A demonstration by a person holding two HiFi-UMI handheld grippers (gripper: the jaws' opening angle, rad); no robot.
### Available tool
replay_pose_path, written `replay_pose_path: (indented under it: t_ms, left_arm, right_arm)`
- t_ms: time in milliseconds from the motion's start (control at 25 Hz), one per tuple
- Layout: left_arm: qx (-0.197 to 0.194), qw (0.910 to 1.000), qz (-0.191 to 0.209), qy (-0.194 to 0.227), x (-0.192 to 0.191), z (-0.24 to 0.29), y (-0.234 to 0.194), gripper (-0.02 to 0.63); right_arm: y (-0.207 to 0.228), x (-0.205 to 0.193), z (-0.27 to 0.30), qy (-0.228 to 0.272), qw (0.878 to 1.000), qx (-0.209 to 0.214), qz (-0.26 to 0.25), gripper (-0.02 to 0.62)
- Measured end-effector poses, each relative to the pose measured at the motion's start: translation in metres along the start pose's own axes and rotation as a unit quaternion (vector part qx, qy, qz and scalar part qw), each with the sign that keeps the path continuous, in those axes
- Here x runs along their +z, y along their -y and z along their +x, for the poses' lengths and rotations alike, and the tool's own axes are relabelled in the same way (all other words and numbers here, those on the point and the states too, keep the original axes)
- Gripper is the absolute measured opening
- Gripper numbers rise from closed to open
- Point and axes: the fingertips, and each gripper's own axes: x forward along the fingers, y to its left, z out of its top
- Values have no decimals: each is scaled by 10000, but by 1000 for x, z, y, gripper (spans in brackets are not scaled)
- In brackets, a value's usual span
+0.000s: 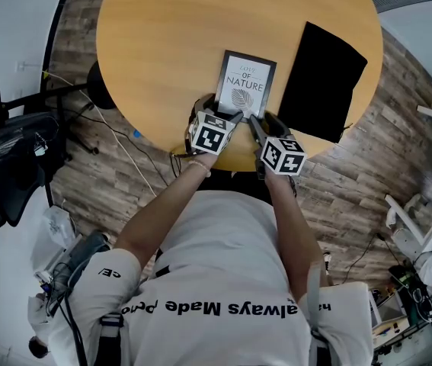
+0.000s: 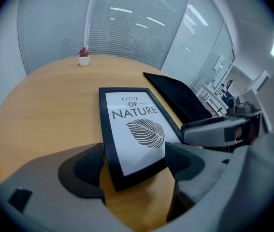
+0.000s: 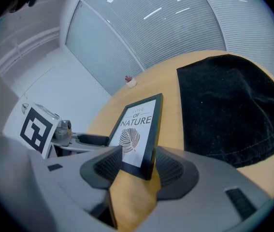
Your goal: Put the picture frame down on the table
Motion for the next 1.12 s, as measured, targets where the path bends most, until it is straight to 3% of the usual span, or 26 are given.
replay_pose_path:
  t_ms: [560,1120]
  left_arm:
    - [-165,9996,-46,203,13,-13,0,365]
    - [-378,9952,74,901,57,-63,17,357]
  right_arm:
    - [-7,15,-11,161,9985,-24,-518,221]
    - [-42,67,-50,739,9831,70,-1673,126]
